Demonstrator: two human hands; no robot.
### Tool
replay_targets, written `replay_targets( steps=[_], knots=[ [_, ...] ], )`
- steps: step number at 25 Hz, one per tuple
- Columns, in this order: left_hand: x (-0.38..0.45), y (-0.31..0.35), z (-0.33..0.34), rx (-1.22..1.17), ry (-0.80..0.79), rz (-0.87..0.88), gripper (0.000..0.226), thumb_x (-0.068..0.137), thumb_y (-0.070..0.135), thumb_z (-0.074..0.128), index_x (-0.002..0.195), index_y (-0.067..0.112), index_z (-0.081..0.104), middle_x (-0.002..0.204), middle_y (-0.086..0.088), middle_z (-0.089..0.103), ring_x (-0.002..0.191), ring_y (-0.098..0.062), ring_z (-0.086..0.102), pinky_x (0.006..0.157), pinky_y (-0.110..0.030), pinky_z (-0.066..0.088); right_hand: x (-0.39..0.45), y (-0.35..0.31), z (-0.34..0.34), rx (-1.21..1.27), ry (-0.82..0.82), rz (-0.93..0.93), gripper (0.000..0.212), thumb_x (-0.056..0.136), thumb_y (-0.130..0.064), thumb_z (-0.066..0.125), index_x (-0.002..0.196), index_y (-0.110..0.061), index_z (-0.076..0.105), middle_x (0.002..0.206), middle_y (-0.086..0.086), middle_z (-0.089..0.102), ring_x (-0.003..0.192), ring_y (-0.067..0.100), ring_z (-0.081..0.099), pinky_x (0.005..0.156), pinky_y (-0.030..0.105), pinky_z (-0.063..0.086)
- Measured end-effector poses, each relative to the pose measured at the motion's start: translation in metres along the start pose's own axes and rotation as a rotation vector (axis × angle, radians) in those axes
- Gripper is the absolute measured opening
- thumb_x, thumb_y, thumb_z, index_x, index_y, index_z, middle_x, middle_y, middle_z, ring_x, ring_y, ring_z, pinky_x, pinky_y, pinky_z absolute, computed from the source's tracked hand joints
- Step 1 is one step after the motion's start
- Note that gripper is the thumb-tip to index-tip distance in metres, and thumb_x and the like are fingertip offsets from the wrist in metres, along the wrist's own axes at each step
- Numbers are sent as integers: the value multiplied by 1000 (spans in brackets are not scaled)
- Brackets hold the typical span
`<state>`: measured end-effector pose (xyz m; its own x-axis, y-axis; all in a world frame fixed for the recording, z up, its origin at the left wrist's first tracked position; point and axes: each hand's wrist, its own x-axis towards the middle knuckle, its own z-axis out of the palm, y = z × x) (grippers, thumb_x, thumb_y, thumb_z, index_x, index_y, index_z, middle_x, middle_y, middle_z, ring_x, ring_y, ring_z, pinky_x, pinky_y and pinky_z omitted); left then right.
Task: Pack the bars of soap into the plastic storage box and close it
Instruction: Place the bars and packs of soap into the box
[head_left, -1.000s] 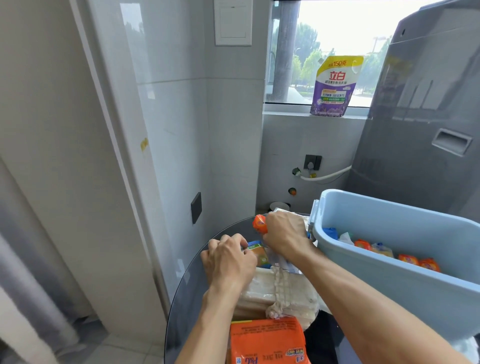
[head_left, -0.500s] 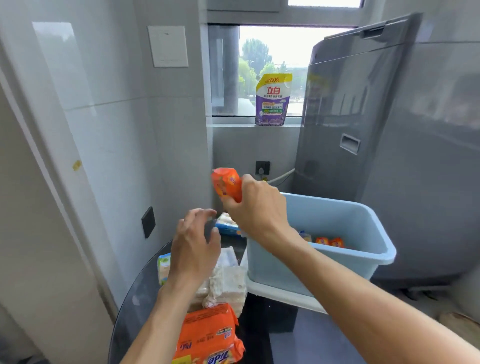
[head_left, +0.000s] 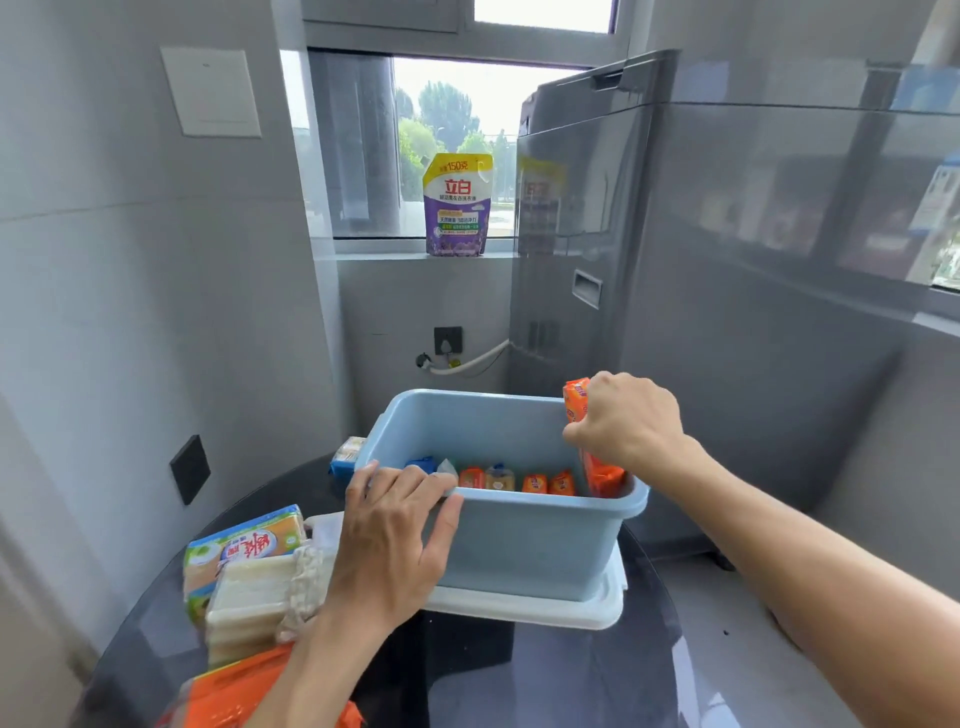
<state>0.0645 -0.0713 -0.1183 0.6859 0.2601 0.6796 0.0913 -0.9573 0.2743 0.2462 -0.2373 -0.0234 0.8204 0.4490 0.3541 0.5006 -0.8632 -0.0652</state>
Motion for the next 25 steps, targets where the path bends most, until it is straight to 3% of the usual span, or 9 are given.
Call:
replay_targets(
  steps=[3, 6, 8, 14, 17, 20, 23, 25],
  knots=[
    [-1, 2, -1, 18, -16, 3, 32, 97, 39, 41, 100, 25, 70, 89, 12, 64, 87, -18, 58, 101, -49, 39, 10, -12, 11, -140, -52, -74, 20, 75, -19, 62, 82, -16, 42, 70, -3, 51, 66, 25, 49, 46, 28, 23],
    [0, 0, -1, 30, -17, 15, 33, 97, 39, 41, 101, 24, 70, 89, 11, 64, 87, -18, 58, 100, -48, 40, 7, -16, 24, -241, -242, -119, 8, 75, -20, 59, 74, -21, 51, 71, -6, 54, 67, 20, 54, 51, 24, 34],
    [-1, 0, -1, 33, -16, 20, 32, 98, 39, 41, 101, 23, 69, 87, 10, 64, 86, -19, 58, 99, -48, 40, 0, -15, 37, -306, -282, -152, 4, 78, -21, 57, 78, -22, 54, 73, -7, 51, 76, 22, 58, 59, 26, 41],
    [-1, 0, -3, 31, -35, 13, 32, 99, 40, 40, 102, 25, 68, 89, 10, 64, 87, -18, 57, 100, -45, 38, 5, -7, 38, -437, -288, -244, 24, 80, -33, 62, 67, -25, 43, 65, -8, 44, 67, 18, 47, 67, 32, 31],
    [-6, 2, -8, 12, -67, 47, 31, 99, 39, 39, 107, 26, 67, 92, 11, 63, 90, -16, 56, 105, -42, 35, -1, -9, 36, -548, -430, -257, 25, 87, -34, 52, 66, -25, 43, 68, -9, 47, 76, 19, 50, 77, 35, 32],
    [-8, 1, -13, 5, -76, 55, 29, 98, 38, 39, 110, 29, 65, 93, 12, 62, 91, -15, 54, 107, -38, 30, -3, -12, 26, -509, -546, -262, 15, 81, -21, 50, 66, -22, 48, 70, -7, 55, 70, 18, 48, 82, 37, 30],
    [-7, 0, -10, -8, -57, 53, 29, 97, 37, 40, 109, 28, 65, 93, 11, 63, 92, -15, 54, 107, -39, 31, -6, 2, 12, -351, -518, -286, 12, 71, -12, 51, 68, -22, 56, 76, -1, 64, 68, 21, 47, 75, 35, 30],
    [-8, -1, -6, -10, -35, 60, 28, 96, 36, 42, 107, 28, 66, 91, 11, 64, 89, -16, 55, 105, -41, 33, -12, 6, 10, -387, -528, -357, 16, 76, -13, 44, 67, -21, 54, 75, -1, 61, 69, 19, 45, 76, 36, 28]
  ],
)
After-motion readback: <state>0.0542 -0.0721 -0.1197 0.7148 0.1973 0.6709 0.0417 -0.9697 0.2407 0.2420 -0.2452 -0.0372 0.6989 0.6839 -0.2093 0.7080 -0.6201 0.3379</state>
